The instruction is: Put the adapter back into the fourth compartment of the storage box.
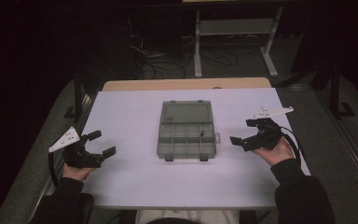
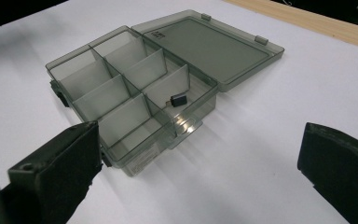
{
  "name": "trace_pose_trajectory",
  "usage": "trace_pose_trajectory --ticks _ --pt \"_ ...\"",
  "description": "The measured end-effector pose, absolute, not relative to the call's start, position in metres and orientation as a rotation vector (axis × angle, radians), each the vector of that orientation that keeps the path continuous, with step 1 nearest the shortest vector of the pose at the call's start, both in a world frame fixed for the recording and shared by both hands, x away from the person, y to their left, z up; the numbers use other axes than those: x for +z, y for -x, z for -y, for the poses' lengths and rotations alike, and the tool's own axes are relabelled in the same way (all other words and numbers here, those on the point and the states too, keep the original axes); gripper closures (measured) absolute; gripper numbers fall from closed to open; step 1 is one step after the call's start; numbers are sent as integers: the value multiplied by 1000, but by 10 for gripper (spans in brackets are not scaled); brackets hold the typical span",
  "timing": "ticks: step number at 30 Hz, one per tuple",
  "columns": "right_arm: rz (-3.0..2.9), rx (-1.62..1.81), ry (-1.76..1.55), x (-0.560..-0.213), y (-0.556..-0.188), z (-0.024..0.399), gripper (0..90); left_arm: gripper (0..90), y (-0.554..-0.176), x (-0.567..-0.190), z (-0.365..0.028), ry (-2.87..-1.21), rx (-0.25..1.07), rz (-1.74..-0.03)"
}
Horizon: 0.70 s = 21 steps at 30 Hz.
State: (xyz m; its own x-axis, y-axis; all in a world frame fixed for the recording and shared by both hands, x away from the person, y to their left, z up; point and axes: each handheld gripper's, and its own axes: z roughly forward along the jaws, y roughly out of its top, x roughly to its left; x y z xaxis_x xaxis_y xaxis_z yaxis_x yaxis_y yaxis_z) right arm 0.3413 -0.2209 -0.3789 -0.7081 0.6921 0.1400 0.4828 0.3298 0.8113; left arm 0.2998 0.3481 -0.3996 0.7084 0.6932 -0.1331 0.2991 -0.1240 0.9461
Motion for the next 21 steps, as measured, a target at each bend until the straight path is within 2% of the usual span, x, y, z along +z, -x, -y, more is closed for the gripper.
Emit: trace_pose_trajectory --ticks 21 --pt "-2230 1370 -1121 -407 -306 250 0 0 -300 -400 -348 -1712 409 -797"
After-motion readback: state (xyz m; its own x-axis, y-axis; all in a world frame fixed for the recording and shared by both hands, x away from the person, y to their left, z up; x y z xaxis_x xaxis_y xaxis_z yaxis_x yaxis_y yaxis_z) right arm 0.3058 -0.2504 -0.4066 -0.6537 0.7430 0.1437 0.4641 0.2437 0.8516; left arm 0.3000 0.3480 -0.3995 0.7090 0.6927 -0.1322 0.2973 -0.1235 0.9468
